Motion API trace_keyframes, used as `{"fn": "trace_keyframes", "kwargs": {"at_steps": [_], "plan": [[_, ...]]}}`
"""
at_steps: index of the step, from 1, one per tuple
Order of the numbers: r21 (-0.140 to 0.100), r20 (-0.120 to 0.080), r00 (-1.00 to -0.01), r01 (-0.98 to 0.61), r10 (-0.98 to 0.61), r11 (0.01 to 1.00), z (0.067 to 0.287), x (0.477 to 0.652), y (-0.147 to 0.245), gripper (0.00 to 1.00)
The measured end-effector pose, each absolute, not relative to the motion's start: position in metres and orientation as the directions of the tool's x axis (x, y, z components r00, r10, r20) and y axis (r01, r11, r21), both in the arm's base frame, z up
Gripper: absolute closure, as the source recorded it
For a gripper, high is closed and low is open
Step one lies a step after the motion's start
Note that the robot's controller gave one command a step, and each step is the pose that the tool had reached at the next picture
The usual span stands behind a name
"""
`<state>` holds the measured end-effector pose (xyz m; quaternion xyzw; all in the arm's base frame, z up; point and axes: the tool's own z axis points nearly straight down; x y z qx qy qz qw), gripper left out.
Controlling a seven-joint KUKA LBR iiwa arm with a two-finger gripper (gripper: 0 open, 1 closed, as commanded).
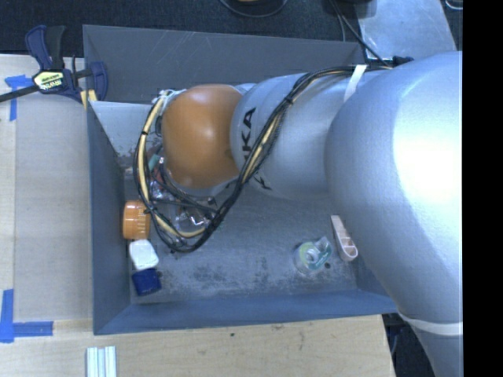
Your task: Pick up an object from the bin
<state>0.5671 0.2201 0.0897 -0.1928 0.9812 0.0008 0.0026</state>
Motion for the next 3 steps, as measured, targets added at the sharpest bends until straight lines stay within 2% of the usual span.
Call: {"fn": "trace_keyframes", "kwargs": {"at_steps": [1, 2, 3], "plan": [[0.001, -0.005, -0.948, -0.318, -0.318, 0.948, 0.112, 0.578, 0.239, 0.0], [0.001, -0.011, -0.943, -0.333, -0.333, 0.943, 0.073, 0.545, 0.246, 0.0], [-0.001, -0.011, -0.847, -0.532, -0.532, 0.847, 0.091, 0.574, 0.238, 0.0]]}}
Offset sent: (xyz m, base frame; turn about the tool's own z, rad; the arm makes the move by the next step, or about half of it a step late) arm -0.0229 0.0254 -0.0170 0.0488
